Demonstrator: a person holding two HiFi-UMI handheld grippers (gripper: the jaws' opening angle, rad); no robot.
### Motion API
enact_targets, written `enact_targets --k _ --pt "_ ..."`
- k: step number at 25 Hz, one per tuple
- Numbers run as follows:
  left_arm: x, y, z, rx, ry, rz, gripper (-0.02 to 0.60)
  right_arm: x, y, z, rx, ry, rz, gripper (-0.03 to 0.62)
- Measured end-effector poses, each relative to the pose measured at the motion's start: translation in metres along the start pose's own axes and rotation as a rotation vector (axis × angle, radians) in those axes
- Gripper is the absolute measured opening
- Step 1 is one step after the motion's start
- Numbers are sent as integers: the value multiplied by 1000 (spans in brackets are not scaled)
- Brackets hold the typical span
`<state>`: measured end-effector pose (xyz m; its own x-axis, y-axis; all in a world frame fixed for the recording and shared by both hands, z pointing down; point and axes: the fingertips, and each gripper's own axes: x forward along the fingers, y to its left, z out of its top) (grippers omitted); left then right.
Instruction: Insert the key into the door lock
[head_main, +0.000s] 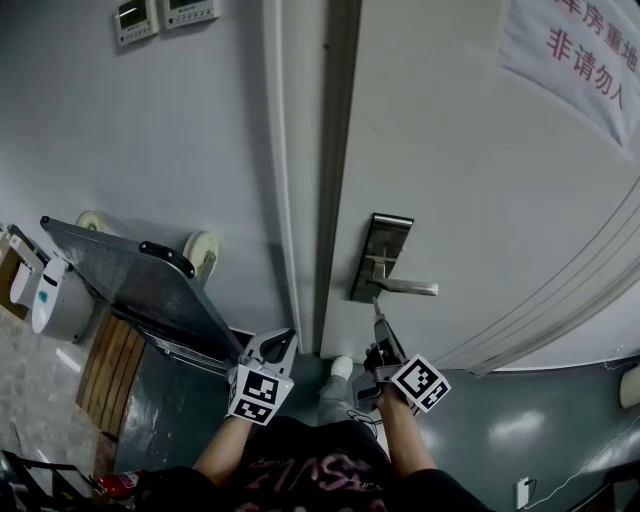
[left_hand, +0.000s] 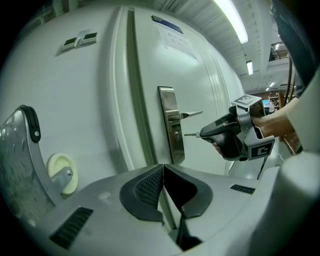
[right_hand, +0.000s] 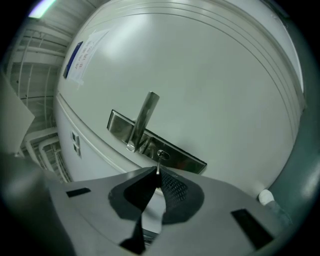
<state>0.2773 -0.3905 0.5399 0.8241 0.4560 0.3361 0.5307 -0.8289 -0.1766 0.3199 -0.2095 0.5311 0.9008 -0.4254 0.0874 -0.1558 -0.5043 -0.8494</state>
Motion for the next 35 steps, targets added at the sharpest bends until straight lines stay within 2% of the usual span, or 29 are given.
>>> enact_targets --k 9,16,24,35 --pt "14 -3 -5 4 18 -25 12 20 -7 3 143 -38 11 80" --pt "16 -3 -7 8 23 -25 14 28 -7 7 187 -54 20 80" --pt "16 2 -8 -3 22 -9 13 33 -11 7 283 -83 33 80" --pt "18 1 -6 5 22 -25 13 37 -11 4 399 -111 29 80"
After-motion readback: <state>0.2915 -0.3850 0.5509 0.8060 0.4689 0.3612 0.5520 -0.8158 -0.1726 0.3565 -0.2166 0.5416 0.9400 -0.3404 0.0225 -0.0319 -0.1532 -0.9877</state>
